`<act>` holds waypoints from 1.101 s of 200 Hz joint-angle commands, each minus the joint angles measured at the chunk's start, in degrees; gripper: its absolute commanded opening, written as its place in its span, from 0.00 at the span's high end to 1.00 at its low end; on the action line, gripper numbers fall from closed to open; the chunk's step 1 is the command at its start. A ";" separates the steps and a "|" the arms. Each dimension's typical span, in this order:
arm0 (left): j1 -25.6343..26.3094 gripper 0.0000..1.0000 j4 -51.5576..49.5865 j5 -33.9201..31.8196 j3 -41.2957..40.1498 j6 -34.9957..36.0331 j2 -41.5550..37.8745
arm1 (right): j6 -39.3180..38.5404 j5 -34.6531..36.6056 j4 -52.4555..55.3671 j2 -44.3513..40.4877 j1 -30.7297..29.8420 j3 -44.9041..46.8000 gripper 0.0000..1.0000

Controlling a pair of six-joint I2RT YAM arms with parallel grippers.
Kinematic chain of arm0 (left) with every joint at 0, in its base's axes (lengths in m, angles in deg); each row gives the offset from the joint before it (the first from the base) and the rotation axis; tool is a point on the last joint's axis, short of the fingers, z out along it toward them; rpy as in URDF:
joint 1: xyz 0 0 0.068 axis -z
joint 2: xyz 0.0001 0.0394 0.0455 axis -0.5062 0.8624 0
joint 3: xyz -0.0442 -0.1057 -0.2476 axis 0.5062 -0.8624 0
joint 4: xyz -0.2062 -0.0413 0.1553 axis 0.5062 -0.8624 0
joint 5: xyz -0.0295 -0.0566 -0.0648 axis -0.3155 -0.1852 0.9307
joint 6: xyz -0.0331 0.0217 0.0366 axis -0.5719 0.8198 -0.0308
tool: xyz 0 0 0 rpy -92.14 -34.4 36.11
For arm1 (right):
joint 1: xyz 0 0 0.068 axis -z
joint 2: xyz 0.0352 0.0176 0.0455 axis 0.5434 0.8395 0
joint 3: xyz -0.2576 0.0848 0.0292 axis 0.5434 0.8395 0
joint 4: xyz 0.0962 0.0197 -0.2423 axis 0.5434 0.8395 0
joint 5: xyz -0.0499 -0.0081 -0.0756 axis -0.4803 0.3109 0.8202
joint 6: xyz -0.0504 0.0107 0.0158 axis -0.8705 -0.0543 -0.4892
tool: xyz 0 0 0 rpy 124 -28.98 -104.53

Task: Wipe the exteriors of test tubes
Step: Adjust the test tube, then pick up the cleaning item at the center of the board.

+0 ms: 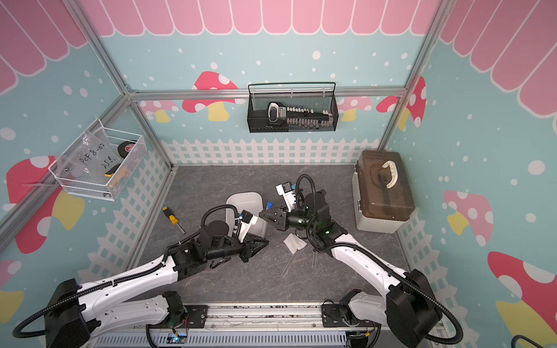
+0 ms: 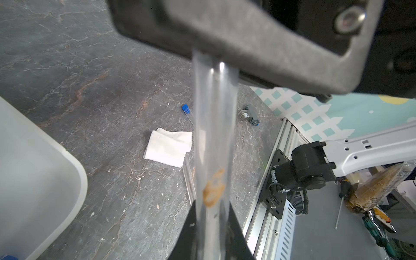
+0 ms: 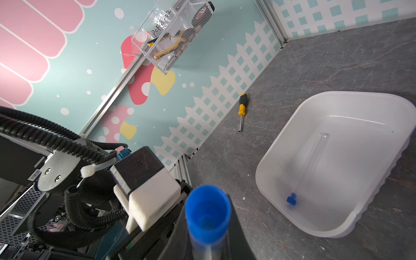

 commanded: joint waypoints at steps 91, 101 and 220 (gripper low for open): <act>-0.98 0.93 -2.32 -9.33 -1.91 -1.71 -1.88 | -9.43 15.47 22.41 -7.30 0.41 0.78 0.37; -1.40 0.93 -2.62 -9.58 -2.28 -1.97 -1.86 | -11.23 18.64 27.56 -8.64 0.41 0.95 0.38; -2.49 0.93 -0.19 -4.84 -4.30 -3.78 1.53 | -17.71 38.87 46.73 1.53 -1.49 2.86 0.45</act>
